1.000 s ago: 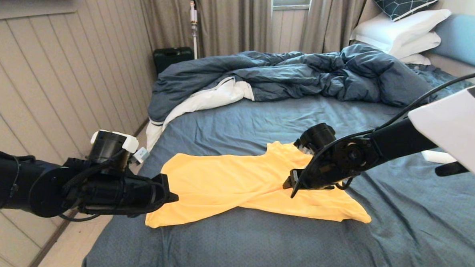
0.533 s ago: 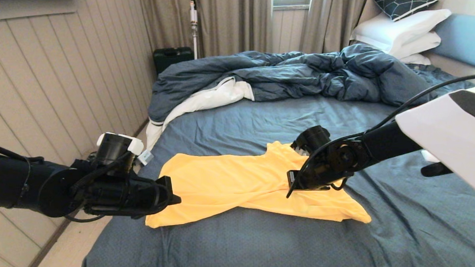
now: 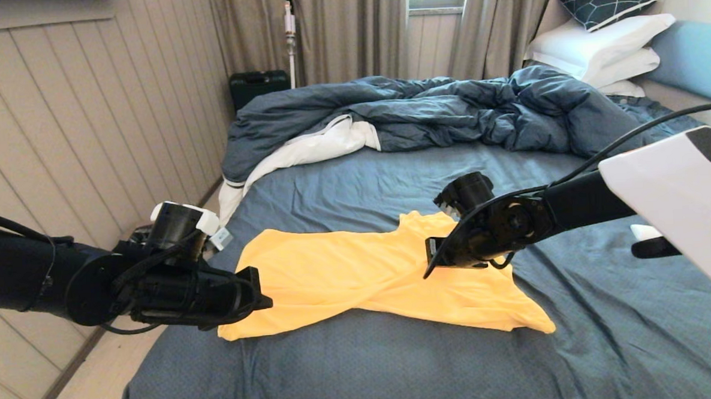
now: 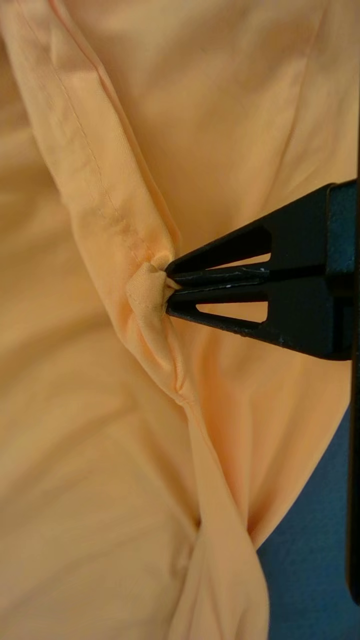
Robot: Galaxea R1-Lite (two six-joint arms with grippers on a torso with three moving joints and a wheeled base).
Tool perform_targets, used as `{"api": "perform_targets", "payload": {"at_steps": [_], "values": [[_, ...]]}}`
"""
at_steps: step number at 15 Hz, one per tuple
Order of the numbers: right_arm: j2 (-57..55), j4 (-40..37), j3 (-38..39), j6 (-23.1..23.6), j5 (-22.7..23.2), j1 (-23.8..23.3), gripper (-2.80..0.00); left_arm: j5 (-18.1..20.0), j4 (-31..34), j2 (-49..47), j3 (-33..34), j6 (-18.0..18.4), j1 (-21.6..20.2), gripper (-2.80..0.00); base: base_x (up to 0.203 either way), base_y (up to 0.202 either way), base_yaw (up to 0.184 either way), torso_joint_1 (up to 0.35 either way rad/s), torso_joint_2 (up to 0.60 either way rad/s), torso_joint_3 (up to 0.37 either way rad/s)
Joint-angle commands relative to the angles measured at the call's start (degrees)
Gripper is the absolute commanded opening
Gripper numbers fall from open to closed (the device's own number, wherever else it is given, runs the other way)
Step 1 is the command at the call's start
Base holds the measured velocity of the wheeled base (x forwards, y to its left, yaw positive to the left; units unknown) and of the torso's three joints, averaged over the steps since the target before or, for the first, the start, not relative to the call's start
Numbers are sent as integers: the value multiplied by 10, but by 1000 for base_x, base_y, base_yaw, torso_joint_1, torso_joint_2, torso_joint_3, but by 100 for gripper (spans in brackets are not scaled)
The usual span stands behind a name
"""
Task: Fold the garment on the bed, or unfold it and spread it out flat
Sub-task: Fold the yellow T-shirt
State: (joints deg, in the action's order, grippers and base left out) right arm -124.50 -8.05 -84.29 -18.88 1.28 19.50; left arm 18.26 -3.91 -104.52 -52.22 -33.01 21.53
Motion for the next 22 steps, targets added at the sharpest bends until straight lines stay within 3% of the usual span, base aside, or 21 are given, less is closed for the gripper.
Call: {"api": "perform_targets", "payload": {"at_steps": [1,5,9,10,14,17,21,22], "values": [[-8,0,-27,-3,-16,0,-280,0,0,1,-1,-2,1,-280,0,0,0,0,0,0],[-69,-6,-96,-9,-46,-3,-280,-1,0,14,2,-2,1,-280,0,0,0,0,0,0],[-84,-7,-100,-7,-69,-3,-280,-2,4,19,3,-3,1,-280,0,0,0,0,0,0],[-82,-7,-96,-5,-70,-2,0,-2,5,20,3,-4,1,-280,0,0,0,0,0,0],[-48,-6,-74,-8,-57,-1,0,-2,5,26,2,-8,1,-280,0,0,0,0,0,0],[14,-2,-21,-11,-24,0,0,-2,5,24,0,-7,1,-280,0,0,0,0,0,0],[102,-1,63,-11,-14,-1,0,-2,6,24,6,-7,1,-280,0,0,0,0,0,0],[133,-1,92,-10,-10,-1,-280,-3,6,24,9,-5,2,-280,0,0,0,0,0,0]]}}
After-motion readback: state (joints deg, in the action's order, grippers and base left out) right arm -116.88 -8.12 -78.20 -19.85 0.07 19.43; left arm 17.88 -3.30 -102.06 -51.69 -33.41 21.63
